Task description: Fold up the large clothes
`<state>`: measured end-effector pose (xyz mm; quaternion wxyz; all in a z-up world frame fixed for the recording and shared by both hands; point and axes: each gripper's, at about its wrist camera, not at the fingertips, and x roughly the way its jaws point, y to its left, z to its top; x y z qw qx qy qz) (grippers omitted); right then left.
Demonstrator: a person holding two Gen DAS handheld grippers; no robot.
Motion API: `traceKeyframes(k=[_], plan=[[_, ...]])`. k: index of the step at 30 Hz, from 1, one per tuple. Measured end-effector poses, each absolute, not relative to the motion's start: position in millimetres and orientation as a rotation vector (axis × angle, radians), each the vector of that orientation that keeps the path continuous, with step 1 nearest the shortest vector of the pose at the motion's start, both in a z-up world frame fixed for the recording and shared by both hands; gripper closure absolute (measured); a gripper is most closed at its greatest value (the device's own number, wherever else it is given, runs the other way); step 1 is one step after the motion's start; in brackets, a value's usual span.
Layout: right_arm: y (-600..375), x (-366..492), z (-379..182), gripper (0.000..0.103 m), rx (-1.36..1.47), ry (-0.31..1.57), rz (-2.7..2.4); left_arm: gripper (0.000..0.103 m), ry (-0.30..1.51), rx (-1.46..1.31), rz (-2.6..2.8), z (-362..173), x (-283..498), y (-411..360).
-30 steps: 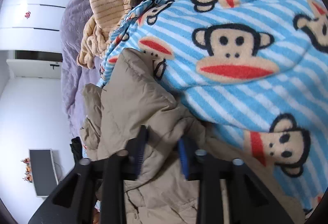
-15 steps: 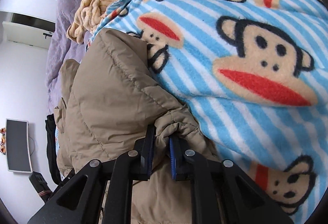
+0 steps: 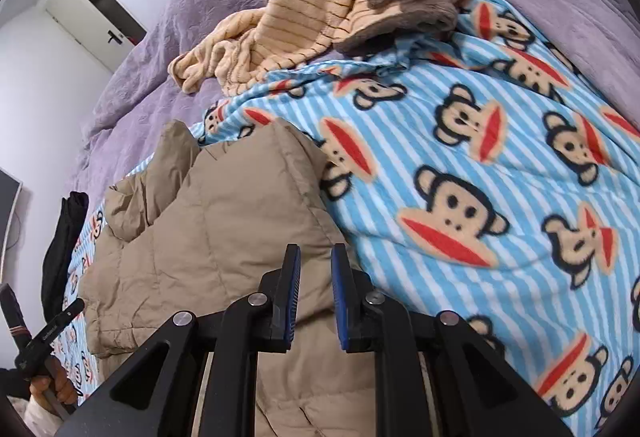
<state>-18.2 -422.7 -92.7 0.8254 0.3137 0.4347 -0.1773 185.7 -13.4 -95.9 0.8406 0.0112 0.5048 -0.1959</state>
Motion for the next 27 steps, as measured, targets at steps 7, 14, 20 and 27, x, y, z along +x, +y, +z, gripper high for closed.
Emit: traceKeyframes(k=[7, 14, 20, 27], plan=[[-421.5, 33.8, -121.7, 0.085, 0.607, 0.998, -0.352, 0.087, 1.134, 0.078, -0.373, -144.8, 197.1, -51.2], [-430.9, 41.1, -168.8, 0.088, 0.65, 1.057, -0.366, 0.087, 1.129, 0.103, -0.398, -163.6, 197.9, -59.4], [-428.2, 38.4, -161.3, 0.086, 0.648, 1.06, -0.383, 0.087, 1.124, 0.12, -0.382, -154.1, 193.1, -57.9], [-405.9, 13.1, -135.4, 0.085, 0.541, 1.059, -0.379, 0.087, 1.104, 0.102, -0.391, -128.9, 167.8, -33.8]])
